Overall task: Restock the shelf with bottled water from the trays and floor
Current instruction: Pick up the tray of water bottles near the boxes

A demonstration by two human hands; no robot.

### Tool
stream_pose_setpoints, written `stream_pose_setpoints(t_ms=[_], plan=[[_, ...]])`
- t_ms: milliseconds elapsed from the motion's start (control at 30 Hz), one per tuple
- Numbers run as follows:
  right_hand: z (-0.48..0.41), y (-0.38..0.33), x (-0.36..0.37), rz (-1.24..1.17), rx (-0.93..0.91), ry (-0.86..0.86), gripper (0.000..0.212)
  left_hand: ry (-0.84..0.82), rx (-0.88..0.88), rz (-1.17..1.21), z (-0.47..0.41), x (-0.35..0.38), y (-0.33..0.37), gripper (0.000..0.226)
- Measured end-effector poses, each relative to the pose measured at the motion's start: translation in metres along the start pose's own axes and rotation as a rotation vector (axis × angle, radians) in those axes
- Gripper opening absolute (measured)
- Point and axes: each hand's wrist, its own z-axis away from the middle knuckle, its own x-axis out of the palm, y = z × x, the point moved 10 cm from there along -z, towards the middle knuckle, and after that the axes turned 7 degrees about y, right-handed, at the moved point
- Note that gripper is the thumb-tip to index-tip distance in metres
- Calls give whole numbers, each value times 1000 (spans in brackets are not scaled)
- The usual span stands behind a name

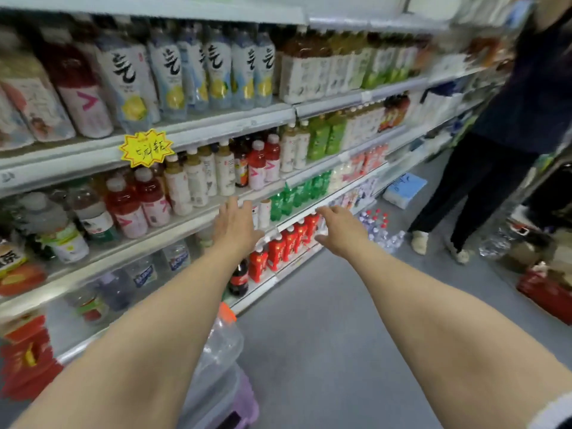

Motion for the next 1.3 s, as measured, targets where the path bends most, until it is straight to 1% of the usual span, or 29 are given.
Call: stream_pose_setpoints(t_ms=[133,200,400,500,600,767,967,1100,1167,1300], plan=[[61,98,-106,103,95,164,69,101,266,-13,21,-39,154,68],[105,150,-154,157,163,224,66,108,378,13,51,-48,229,67],[281,306,-266,270,411,357,70,64,680,126,179,-48,439,65],[383,373,-306,313,555,388,68,53,815,202,255,-48,531,64],[490,430,-337,333,708,413,63,8,907,306,336,-49,609,62],[674,497,-369,345,996,476,57,-74,1097,423,475,-47,725,56],[863,535,-383,348,1345,536,59,-176,1303,505,621,-41,826,59],[955,554,-389,360,1515,540,62,-283,1407,561,700,-33,885,60],[992,568,-394,395,1587,523,63,-307,1449,576,734,-27,916,59],[1050,618,-399,387,1687,524,65,-362,1526,577,784,-7,985,60]])
